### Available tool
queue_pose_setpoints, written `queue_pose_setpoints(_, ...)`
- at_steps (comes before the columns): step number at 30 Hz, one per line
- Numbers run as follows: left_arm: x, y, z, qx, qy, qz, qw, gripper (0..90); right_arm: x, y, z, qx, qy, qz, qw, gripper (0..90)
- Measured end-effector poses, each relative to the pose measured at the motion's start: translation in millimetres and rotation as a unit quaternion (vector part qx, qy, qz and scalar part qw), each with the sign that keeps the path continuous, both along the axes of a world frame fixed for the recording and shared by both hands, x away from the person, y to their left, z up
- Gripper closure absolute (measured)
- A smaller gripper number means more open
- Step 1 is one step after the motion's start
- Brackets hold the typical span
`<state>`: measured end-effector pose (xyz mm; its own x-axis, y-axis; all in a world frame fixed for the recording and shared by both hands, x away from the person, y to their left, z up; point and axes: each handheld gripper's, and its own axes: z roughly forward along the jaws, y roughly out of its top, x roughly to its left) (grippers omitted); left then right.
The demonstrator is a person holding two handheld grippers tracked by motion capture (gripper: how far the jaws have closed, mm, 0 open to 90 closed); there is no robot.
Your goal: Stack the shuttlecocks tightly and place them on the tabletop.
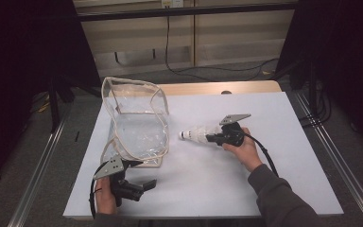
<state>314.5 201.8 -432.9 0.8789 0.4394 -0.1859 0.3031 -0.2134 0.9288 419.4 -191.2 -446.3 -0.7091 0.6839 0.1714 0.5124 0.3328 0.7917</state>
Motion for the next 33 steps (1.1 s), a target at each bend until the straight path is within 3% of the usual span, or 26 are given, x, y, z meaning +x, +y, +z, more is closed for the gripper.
queue_pose_setpoints(33,-0.4,0.7,0.1,0.003,-0.001,-0.002,1.0000,2.2,1.0,10.6,-0.8,0.009,-0.003,0.012,0.9999,89.0)
